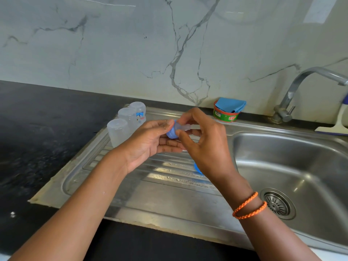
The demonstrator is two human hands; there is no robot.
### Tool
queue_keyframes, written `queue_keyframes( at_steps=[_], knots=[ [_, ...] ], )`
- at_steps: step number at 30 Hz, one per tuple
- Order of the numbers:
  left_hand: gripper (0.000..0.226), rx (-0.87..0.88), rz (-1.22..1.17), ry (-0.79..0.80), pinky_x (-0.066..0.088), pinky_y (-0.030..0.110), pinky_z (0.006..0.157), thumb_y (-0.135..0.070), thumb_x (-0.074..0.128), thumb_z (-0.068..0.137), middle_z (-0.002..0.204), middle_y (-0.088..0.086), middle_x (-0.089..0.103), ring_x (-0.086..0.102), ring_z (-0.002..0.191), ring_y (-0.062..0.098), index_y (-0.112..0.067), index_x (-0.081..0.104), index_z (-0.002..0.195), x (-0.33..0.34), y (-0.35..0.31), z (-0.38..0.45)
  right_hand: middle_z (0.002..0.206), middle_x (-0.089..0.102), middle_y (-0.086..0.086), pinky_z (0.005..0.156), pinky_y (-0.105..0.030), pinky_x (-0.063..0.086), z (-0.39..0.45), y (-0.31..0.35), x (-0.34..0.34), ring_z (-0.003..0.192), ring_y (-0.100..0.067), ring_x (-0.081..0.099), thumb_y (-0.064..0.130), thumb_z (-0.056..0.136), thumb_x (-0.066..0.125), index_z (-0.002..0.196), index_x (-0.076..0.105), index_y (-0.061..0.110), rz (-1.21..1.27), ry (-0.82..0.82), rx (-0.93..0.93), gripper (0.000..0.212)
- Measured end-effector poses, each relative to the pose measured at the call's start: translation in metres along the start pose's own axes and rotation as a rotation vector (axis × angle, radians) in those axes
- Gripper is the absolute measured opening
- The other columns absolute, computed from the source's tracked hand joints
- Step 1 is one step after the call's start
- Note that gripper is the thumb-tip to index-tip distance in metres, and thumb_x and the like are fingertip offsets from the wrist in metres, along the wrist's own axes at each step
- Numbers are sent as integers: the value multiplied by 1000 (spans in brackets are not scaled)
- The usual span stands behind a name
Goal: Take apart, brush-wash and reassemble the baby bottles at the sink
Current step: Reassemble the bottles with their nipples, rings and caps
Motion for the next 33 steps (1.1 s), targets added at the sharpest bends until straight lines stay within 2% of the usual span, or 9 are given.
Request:
queue_keyframes(
  at_steps=[3, 7, 12, 16, 19, 22, 24, 29, 33],
  knots=[
    [42, 12, 36, -20, 59, 53, 96, -30, 53, 105, 116, 27, 72, 75, 97, 36, 0, 64, 132, -7, -3, 0, 112, 70, 5, 92, -38, 59, 0, 2, 5, 109, -14, 68, -3, 92, 67, 124, 70, 17, -26, 26, -29, 37],
    [35, 21, 138, -34, 60, 49, 97, -28, 50, 109, 120, 16, 75, 75, 106, 36, -7, 65, 133, -9, -5, 0, 106, 73, 3, 88, -35, 61, 11, -1, 1, 100, -11, 71, -2, 91, 72, 116, 77, 16, -69, 46, -33, 32],
    [41, 128, 237, -187, 52, 49, 107, -41, 46, 110, 123, 9, 75, 71, 116, 27, -13, 69, 128, -20, -5, 5, 95, 68, 1, 77, -37, 61, 22, -6, -1, 84, -14, 67, 15, 87, 71, 114, 78, 22, -200, 153, -9, 28],
    [42, 294, 293, -376, 50, 46, 111, -39, 40, 113, 123, 1, 75, 69, 119, 20, -12, 71, 122, -35, -9, 4, 91, 69, 6, 72, -24, 50, 26, -18, 12, 76, -8, 61, 14, 85, 72, 108, 79, 25, -331, 427, 109, 27],
    [31, 335, 488, -457, 52, 43, 107, -27, 43, 112, 119, -8, 74, 67, 117, 11, -21, 73, 114, -42, -3, 7, 91, 68, 5, 78, -30, 48, 15, -26, 37, 87, -14, 58, 12, 88, 69, 109, 76, 24, -397, 579, 143, 26],
    [38, 298, 671, -484, 55, 30, 100, -1, 43, 105, 117, -13, 72, 66, 114, 4, -26, 71, 112, -43, 1, 12, 97, 67, -5, 80, -35, 49, 6, -34, 58, 92, -25, 62, 13, 90, 69, 109, 72, 24, -425, 596, 150, 22],
    [42, 284, 780, -482, 54, 24, 96, 4, 45, 103, 116, -13, 73, 67, 113, 4, -27, 71, 111, -41, 3, 12, 103, 67, -10, 84, -42, 54, 5, -37, 67, 96, -29, 63, 12, 92, 70, 111, 73, 20, -432, 597, 149, 21],
    [51, 237, 961, -442, 59, 44, 89, 13, 51, 90, 109, -1, 74, 70, 103, 16, -30, 73, 106, -46, 15, 16, 101, 70, -8, 89, -38, 52, 11, -38, 71, 92, -23, 63, 15, 87, 81, 107, 71, 21, -407, 565, 128, 24],
    [48, 174, 1050, -384, 58, 37, 91, 10, 59, 89, 116, -2, 73, 69, 110, 13, -31, 75, 107, -41, 19, 16, 97, 73, -5, 82, -34, 54, 14, -38, 64, 90, -20, 62, 12, 86, 83, 105, 76, 16, -396, 573, 104, 21]
  ],
)
Point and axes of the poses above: each hand's wrist, its own z-axis towards the middle knuckle, its own x-axis out of the palm, y = z × x, the point moved 5 cm from there along z, towards the middle knuckle
